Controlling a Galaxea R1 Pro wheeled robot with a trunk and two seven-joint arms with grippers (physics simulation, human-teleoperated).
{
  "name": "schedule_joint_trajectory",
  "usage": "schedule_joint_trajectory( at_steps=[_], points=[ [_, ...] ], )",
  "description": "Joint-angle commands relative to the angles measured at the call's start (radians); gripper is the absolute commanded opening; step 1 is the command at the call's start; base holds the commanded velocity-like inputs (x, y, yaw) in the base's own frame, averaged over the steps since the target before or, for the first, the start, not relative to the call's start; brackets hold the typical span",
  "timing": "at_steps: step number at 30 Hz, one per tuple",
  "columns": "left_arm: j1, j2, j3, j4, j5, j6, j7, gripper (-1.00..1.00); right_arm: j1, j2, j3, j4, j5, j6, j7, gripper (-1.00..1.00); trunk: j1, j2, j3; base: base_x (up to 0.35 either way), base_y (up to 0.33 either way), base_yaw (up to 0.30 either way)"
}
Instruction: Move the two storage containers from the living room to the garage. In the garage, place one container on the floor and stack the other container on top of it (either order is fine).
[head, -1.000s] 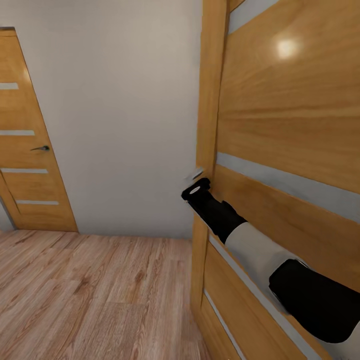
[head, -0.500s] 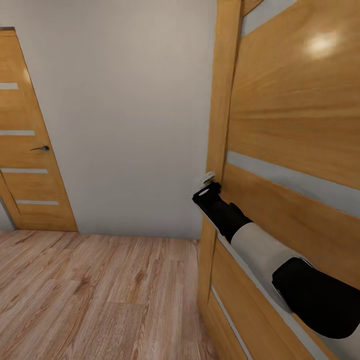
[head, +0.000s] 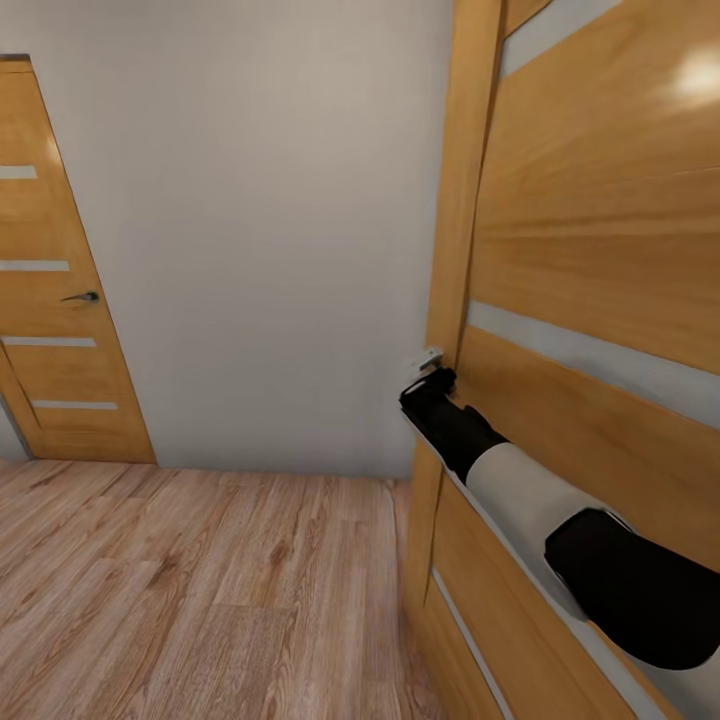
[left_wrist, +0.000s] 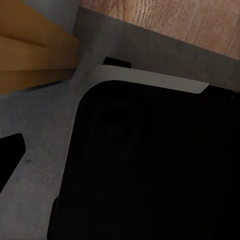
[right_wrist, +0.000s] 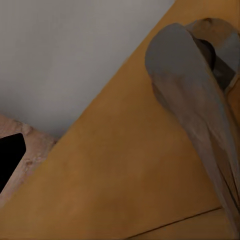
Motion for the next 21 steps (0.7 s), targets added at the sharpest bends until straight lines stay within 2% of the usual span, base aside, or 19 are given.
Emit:
schedule_joint_trajectory(
  at_steps=[1,5,13,17,18,21],
  points=[
    [0.000,0.000,0.004,-0.002,0.002,-0.001,0.000,1.00,-0.006,-0.001,0.002,0.039,-0.005,0.006,-0.003,1.00,0.000,0.000,-0.001,0.000,0.000,0.000],
    [0.000,0.000,0.004,-0.001,0.002,-0.001,0.000,1.00,-0.049,-0.002,-0.002,0.107,-0.005,-0.001,-0.003,1.00,0.000,0.000,-0.001,0.000,0.000,0.000],
    [0.000,0.000,0.004,-0.001,0.002,-0.003,0.000,1.00,-0.071,-0.003,-0.004,0.130,-0.005,-0.002,-0.002,1.00,0.000,0.000,-0.001,0.000,0.000,0.000],
    [0.000,0.000,0.004,-0.001,0.002,-0.003,0.000,1.00,-0.121,-0.005,-0.004,0.216,-0.008,-0.034,-0.002,1.00,0.000,0.000,-0.001,0.000,0.000,0.000],
    [0.000,0.000,0.004,-0.001,0.002,-0.003,0.000,1.00,-0.124,-0.007,-0.004,0.220,-0.008,-0.037,-0.002,1.00,0.000,0.000,-0.001,0.000,0.000,0.000],
    [0.000,0.000,0.004,-0.001,0.002,-0.003,0.000,1.00,-0.130,-0.036,-0.005,0.230,-0.008,-0.047,-0.001,1.00,0.000,0.000,-0.001,0.000,0.000,0.000]
  ],
)
